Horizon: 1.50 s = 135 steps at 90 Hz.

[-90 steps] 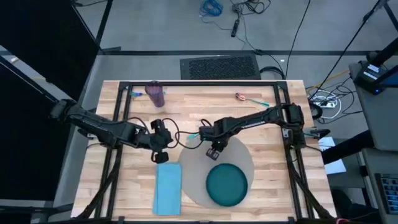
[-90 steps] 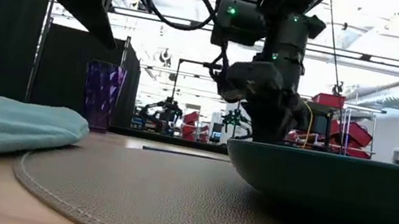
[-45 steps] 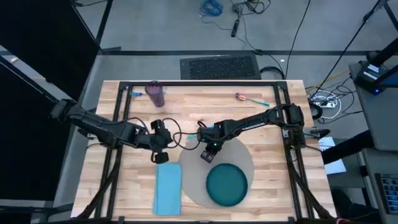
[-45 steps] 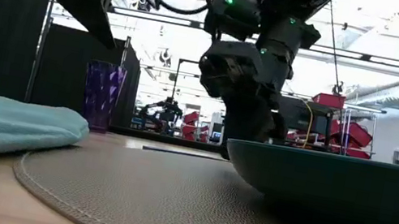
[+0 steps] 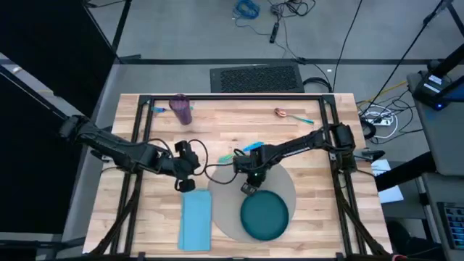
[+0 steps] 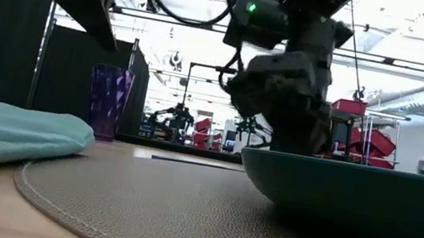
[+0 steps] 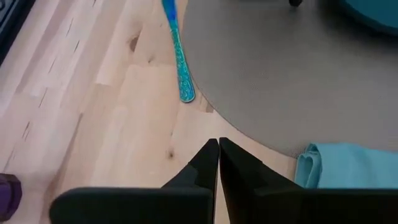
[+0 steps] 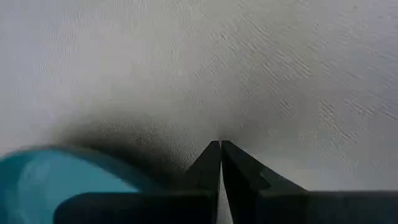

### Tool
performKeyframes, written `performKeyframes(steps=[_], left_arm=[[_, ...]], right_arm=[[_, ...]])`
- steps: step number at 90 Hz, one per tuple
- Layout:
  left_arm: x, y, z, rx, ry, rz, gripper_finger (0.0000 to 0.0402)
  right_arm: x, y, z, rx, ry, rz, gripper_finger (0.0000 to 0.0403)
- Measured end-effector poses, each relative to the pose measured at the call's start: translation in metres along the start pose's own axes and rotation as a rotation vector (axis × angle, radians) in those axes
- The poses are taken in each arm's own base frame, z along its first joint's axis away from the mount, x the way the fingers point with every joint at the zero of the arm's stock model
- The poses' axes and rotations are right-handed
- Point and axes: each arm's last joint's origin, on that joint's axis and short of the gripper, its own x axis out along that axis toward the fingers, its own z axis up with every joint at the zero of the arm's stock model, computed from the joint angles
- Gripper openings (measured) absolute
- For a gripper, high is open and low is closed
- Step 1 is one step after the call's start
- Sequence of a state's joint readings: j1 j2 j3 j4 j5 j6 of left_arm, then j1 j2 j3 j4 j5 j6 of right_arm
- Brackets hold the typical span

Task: Set table place
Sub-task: Adjust the gray mat, then move the iridescent knife to the bottom right of the table

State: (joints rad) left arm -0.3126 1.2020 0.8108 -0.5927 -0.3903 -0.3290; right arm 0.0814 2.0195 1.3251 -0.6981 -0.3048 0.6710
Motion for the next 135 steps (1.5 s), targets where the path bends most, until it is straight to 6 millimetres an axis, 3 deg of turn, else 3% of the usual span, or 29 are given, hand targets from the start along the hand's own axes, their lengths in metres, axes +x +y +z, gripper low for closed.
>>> performKeyframes(steps=[18, 44, 55, 71, 79, 85, 98, 107, 120, 135], left_arm=[[-0.001, -0.003, -0.001, 0.009, 0.000, -0.009, 0.0000], [-0.001, -0.003, -0.001, 0.008, -0.002, -0.011, 0.0000], [-0.001, -0.003, -0.001, 0.007, -0.002, -0.010, 0.0000], [-0.001, -0.003, -0.001, 0.008, -0.002, -0.010, 0.0000], [-0.001, -0.003, -0.001, 0.008, -0.002, -0.010, 0.0000], [-0.001, -0.003, -0.001, 0.007, -0.002, -0.010, 0.0000], [-0.002, -0.005, -0.002, 0.014, -0.003, -0.016, 0.0000], [-0.002, -0.006, -0.002, 0.017, -0.003, -0.018, 0.0000], [-0.002, -0.006, -0.002, 0.016, -0.003, -0.017, 0.0000], [-0.002, -0.006, -0.002, 0.025, -0.003, -0.014, 0.0000]], right_arm=[[0.022, 0.006, 0.011, -0.029, -0.018, 0.112, 0.0000], [0.018, 0.012, 0.040, -0.086, -0.278, 0.248, 0.0000], [0.006, 0.014, 0.045, -0.127, -0.266, 0.228, 0.0000], [-0.035, 0.020, 0.057, -0.203, -0.324, 0.164, 0.0000], [-0.051, 0.006, 0.068, -0.195, -0.357, 0.102, 0.0000], [-0.058, -0.017, 0.076, -0.138, -0.345, 0.056, 0.0000], [-0.056, -0.068, 0.088, -0.027, -0.304, -0.012, 0.0000], [-0.062, -0.088, 0.094, 0.001, -0.327, -0.043, 0.0000], [-0.061, -0.102, 0.093, 0.032, -0.300, -0.043, 0.0000], [-0.057, -0.093, 0.089, 0.007, -0.285, -0.026, 0.0000]])
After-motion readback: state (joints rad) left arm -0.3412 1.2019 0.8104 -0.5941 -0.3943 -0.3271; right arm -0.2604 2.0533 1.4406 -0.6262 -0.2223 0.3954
